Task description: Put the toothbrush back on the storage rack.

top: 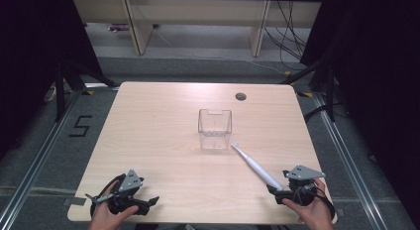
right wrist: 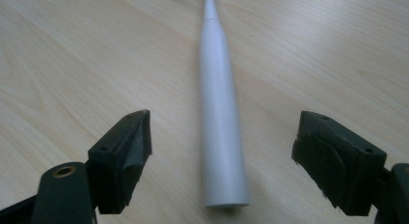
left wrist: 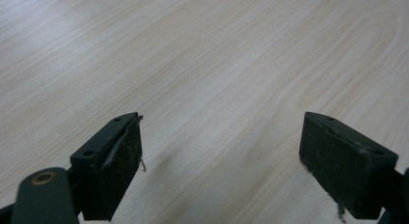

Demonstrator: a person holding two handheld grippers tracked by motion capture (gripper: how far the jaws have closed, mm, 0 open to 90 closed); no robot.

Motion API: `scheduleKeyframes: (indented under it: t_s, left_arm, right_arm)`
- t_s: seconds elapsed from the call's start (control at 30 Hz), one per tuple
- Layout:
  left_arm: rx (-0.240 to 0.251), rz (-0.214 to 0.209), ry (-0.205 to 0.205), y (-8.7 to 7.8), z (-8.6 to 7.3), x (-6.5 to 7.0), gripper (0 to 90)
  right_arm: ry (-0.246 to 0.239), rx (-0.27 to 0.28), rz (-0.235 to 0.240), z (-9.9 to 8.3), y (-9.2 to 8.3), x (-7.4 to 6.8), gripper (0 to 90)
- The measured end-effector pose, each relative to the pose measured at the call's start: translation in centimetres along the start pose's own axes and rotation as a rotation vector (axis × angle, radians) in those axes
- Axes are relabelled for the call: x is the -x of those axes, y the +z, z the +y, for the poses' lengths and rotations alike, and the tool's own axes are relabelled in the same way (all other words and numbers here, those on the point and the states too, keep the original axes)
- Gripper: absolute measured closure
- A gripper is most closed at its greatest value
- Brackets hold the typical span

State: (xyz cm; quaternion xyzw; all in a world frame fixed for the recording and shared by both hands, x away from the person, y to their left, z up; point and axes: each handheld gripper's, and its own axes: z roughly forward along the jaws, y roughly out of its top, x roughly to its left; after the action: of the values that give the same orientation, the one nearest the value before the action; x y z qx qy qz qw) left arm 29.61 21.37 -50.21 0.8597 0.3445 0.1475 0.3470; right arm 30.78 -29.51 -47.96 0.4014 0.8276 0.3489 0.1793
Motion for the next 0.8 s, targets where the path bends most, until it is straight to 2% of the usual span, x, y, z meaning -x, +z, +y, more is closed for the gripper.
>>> scheduleKeyframes:
  t_s: [0.03, 0.1, 0.13, 0.17, 0.2, 0.23, 0.27, 0.37, 0.5, 0.53, 0.6, 0.63, 0.67, 0.77, 0.8]
  left_arm:
    - [0.019, -0.004, -0.025, 0.1, 0.0, 0.2, 14.8]
    - [0.008, 0.003, -0.013, 0.1, 0.0, 0.1, 14.8]
    - [-0.002, 0.004, -0.004, 0.0, 0.0, 0.0, 14.8]
    - [-0.002, 0.004, -0.004, 0.0, 0.0, 0.0, 14.8]
    - [-0.009, 0.005, 0.007, -0.1, 0.0, -0.1, 14.8]
    - [-0.009, 0.005, 0.007, -0.1, 0.0, -0.1, 14.8]
    - [0.008, 0.005, -0.021, 0.1, -0.1, 0.1, 14.8]
    - [-0.001, 0.004, -0.013, 0.0, -0.2, 0.1, 14.8]
    - [-0.002, 0.007, -0.013, -0.1, -0.2, 0.0, 14.9]
    - [0.005, 0.010, -0.019, -0.1, -0.2, 0.0, 14.8]
    - [0.005, 0.011, -0.018, -0.1, -0.3, 0.0, 14.8]
    - [0.016, 0.008, -0.031, 0.0, -0.3, 0.1, 14.8]
    - [0.017, 0.008, -0.030, -0.1, -0.3, 0.1, 14.8]
    - [0.022, 0.010, -0.037, -0.1, -0.3, 0.1, 14.8]
    - [0.020, 0.009, -0.034, -0.1, -0.3, 0.1, 14.8]
  right_arm:
    - [-0.014, 0.006, 0.000, 0.0, 0.1, 0.1, 21.7]
    - [-0.015, 0.003, -0.001, 0.1, 0.0, 0.1, 22.2]
    - [-0.016, -0.006, -0.003, 0.3, 0.1, -0.1, 27.5]
    - [-0.016, -0.006, -0.003, 0.3, 0.1, -0.1, 27.5]
    - [-0.058, -0.005, -0.009, 0.8, 0.2, 0.1, 28.1]
    - [-0.058, -0.005, -0.009, 0.8, 0.2, 0.1, 28.1]
    - [-0.059, -0.014, -0.006, 1.4, 0.1, 0.0, 29.2]
    - [-0.079, -0.012, -0.012, 2.1, 0.0, 0.2, 32.0]
    - [-0.066, -0.031, -0.008, 2.4, -0.2, 0.2, 34.5]
    - [-0.045, -0.040, -0.004, 2.5, 0.0, 0.2, 35.0]
    - [-0.046, -0.048, 0.000, 2.5, 0.2, 0.3, 35.4]
    - [-0.068, -0.047, -0.004, 2.6, 0.3, 0.5, 35.5]
    - [-0.023, -0.063, 0.004, 2.6, 0.3, 0.2, 35.8]
    - [-0.062, -0.055, 0.003, 2.9, 0.6, 0.3, 36.3]
    - [-0.049, -0.056, 0.006, 2.9, 0.6, 0.2, 36.6]
